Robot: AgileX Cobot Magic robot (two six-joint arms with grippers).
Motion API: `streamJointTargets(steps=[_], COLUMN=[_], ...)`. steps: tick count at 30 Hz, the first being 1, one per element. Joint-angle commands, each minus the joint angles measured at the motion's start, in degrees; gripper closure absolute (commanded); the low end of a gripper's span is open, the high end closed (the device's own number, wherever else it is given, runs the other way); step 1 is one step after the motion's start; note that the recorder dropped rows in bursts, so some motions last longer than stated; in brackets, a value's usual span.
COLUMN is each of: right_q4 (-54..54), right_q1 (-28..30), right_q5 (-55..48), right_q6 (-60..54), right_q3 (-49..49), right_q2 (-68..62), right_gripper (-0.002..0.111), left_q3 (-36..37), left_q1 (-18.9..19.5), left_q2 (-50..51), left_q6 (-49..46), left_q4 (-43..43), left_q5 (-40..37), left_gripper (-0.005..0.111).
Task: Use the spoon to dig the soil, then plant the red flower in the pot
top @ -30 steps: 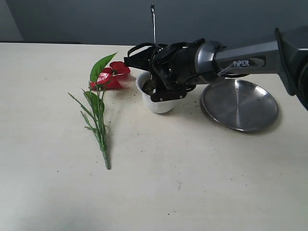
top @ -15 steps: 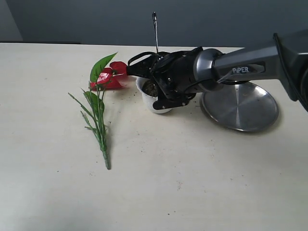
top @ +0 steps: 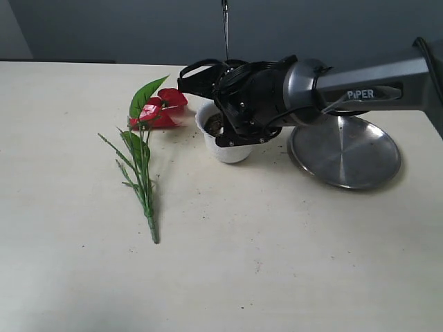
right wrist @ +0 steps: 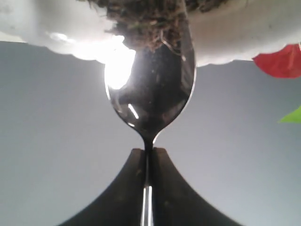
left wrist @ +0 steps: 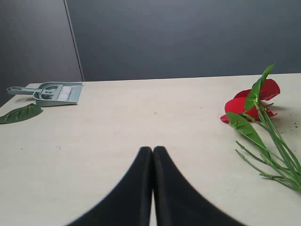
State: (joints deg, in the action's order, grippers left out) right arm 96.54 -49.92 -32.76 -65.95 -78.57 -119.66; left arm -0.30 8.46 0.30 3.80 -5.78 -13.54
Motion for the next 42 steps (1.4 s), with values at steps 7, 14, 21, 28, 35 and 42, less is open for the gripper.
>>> streamJointTargets(steps=[7,14,21,28,35,42], right_q4=[-2.21,-4.19,-4.05,-4.05,-7.54,-14.37], right_q1=[-0.29,-1.85,-2.13,-2.13,-2.13,-2.50], right_q5=[-3.75,-4.39,-6.85,-10.52,-17.26,-17.99], right_q6=[3.67,3.67,4.51,20.18,28.49,33.97], right_q3=[0.08,0.08,0.08,0.08,0.08,0.08], right_q2=[1.65,1.65,1.65,1.65,1.65,1.65], right_gripper=[0.109,0.109,0.109,0.109,0.109,0.109], left_q3=[0.30,0.30,0.30,0.30,0.30,0.30], left_q1=[0.04,0.04,0.04,0.04,0.04,0.04], left_q2=[-0.30,-0.30,-0.30,-0.30,-0.30,-0.30], left_q6=[0.12,0.12,0.12,0.12,0.12,0.12], left_q4=[0.11,0.11,0.11,0.11,0.11,0.11], left_q5=[-0.11,-0.11,-0.11,-0.11,-0.11,-0.11], left_gripper=[0.106,0.106,0.106,0.106,0.106,0.106])
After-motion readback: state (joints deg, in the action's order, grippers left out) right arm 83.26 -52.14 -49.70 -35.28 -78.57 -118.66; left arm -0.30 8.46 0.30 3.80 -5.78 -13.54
